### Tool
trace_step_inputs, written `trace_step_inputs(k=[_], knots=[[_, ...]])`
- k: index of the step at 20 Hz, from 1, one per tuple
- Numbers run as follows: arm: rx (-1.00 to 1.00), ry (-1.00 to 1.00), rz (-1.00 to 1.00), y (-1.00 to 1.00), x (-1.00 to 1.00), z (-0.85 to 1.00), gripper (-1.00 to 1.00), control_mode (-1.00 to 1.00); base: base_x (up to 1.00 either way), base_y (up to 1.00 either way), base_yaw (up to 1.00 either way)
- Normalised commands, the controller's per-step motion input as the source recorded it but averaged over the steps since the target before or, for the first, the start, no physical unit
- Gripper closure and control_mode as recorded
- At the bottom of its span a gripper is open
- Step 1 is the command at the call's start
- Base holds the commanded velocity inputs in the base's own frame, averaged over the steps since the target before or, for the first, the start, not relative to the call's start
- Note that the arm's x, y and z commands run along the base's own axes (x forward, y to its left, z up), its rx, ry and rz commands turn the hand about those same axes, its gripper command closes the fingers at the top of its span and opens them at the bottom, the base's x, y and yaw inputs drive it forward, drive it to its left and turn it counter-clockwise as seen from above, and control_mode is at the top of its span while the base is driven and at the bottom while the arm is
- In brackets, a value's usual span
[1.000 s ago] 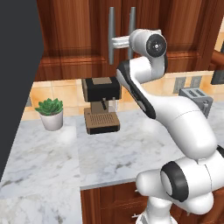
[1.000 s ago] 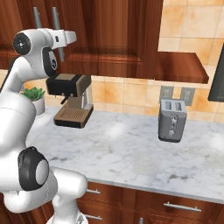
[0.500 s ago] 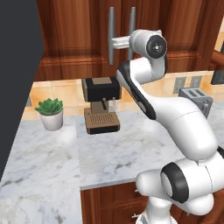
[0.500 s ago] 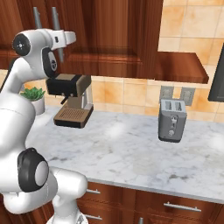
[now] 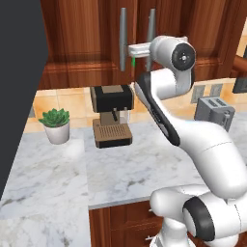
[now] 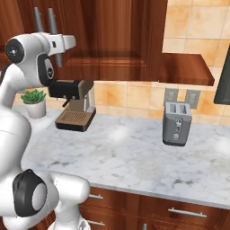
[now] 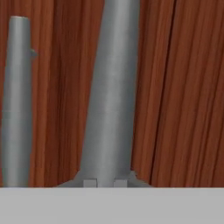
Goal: Open the cabinet directly in front. Then move the liquor and the mug to the dining counter with the jar on it.
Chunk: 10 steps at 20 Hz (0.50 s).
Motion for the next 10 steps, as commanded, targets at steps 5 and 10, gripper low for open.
trace_step_inputs(k=[5,10], knots=[[0.04,0.0,0.06,-0.45,-0.69,0.0,1.0,-1.0,0.0,0.0,0.0],[0.03,0.0,0.11,-0.53,-0.73,0.0,1.0,-1.0,0.0,0.0,0.0]])
